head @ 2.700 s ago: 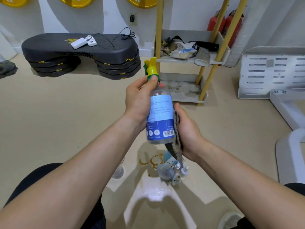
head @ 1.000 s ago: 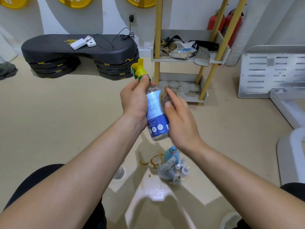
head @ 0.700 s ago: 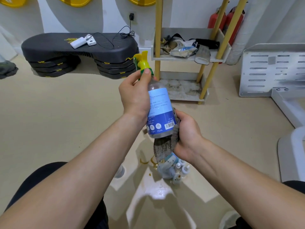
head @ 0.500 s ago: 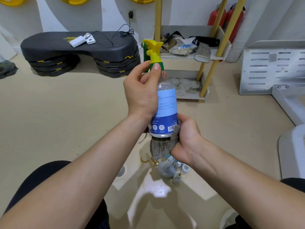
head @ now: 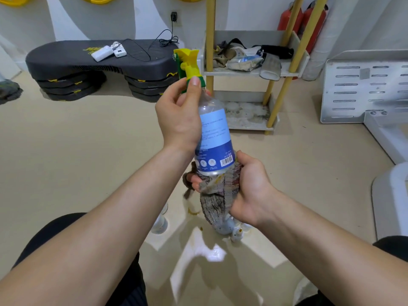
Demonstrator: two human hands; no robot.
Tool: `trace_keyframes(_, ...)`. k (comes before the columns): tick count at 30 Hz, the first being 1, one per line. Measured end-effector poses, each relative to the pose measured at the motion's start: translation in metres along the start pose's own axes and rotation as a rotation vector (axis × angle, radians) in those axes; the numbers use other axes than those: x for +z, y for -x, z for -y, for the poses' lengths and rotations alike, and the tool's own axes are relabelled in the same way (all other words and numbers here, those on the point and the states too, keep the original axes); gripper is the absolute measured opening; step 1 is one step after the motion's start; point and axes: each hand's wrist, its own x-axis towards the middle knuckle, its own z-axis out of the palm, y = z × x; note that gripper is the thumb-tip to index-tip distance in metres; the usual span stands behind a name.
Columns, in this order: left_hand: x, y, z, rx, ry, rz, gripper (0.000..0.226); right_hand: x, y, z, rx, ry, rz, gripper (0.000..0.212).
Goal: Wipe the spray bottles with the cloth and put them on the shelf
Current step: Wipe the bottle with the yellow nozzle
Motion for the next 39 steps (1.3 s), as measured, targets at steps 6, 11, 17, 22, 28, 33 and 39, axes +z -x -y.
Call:
trace_keyframes(6, 0.013, 0.014, 0.002, -0.145, 0.098, -0.073, 0.020, -0.007, -0.009, -0.001, -0.116, -0.178, -0.097, 0.056)
trace_keyframes(11, 0.012, 0.011, 0.000, -0.003, -0.007, 0.027, 0.018, -0.003, -0.006, 0.003, -0.045, -0.112, -0.072, 0.054)
trace_keyframes(17, 0.003, 0.003, -0.009, 0.197, -0.095, 0.182, 0.016, 0.008, 0.010, 0.022, 0.098, 0.095, -0.080, 0.046)
trace_keyframes(22, -0.006, -0.006, -0.010, 0.177, -0.090, 0.143, 0.015, 0.005, 0.014, 0.037, 0.193, 0.304, -0.099, 0.060)
trace_keyframes(28, -0.004, 0.002, -0.004, 0.012, 0.013, 0.057, 0.020, 0.006, 0.012, 0.023, 0.027, 0.286, -0.243, 0.056)
trace_keyframes(33, 0.004, 0.006, -0.002, -0.193, 0.161, -0.074, 0.020, 0.007, 0.009, 0.012, -0.060, 0.027, -0.218, 0.063)
trace_keyframes(39, 0.001, 0.012, 0.017, -0.307, -0.007, 0.055, 0.023, 0.004, 0.001, 0.004, -0.346, 0.088, -0.389, 0.043)
